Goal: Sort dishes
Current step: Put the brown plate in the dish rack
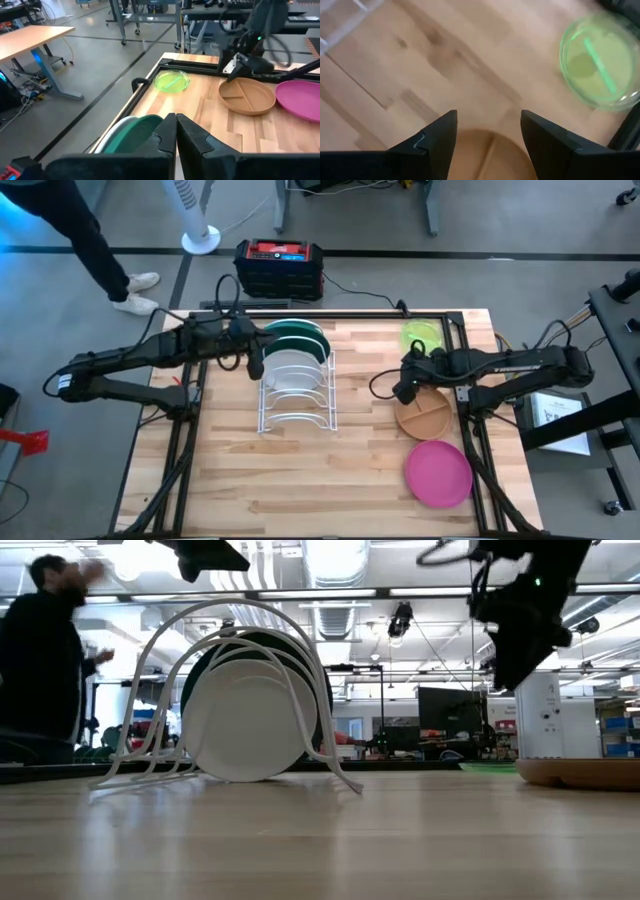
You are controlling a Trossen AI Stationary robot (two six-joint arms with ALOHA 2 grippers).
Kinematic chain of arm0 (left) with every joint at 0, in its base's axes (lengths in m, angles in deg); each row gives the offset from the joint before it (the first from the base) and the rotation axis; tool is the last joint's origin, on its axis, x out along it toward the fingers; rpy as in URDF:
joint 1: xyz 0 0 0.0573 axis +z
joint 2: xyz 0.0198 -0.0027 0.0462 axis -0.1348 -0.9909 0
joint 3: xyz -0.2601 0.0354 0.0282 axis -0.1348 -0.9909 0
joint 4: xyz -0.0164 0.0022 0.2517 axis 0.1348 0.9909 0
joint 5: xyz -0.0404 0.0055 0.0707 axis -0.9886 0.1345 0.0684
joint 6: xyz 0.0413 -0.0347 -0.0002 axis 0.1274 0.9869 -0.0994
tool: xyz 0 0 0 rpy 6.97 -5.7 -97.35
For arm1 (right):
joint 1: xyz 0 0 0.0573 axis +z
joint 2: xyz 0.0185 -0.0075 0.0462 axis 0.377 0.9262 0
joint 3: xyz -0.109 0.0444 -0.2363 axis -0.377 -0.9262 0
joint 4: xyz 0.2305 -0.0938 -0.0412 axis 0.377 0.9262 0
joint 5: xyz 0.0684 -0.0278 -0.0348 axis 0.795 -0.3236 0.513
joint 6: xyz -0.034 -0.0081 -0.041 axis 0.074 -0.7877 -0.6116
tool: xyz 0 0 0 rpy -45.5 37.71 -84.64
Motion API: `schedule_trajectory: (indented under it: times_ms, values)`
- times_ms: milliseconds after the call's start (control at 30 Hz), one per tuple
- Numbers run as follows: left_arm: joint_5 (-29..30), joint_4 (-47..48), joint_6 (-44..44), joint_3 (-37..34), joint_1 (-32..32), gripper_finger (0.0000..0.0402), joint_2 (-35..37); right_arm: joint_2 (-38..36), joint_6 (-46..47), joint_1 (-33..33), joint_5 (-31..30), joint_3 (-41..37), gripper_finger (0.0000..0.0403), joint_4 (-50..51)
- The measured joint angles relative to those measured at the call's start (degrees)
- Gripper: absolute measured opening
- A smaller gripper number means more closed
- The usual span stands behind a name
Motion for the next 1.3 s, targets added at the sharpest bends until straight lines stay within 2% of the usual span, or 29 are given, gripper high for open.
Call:
schedule_trajectory:
  times_ms: [367, 733, 933, 1300]
  values:
    - [-0.2, -0.1, 0.0, 0.0, -1.6, 0.0000, 1.4, 0.0, -4.6, -6.9, 9.4, -7.6, 0.0215, 0.0]
    - [-1.2, -0.1, 0.3, 0.0, -2.3, 0.0000, 1.6, 0.0, -10.9, -15.0, 12.2, -11.9, 0.0213, -0.1]
    - [-1.2, -0.1, 0.5, 0.0, -2.3, 0.0000, 1.6, 0.5, -11.3, -16.6, 12.6, -11.9, 0.0213, -0.6]
    - [-1.2, -0.2, 0.5, 0.0, -2.4, 0.0000, 1.6, 13.1, -11.7, -17.2, 13.5, -12.4, 0.0205, -2.2]
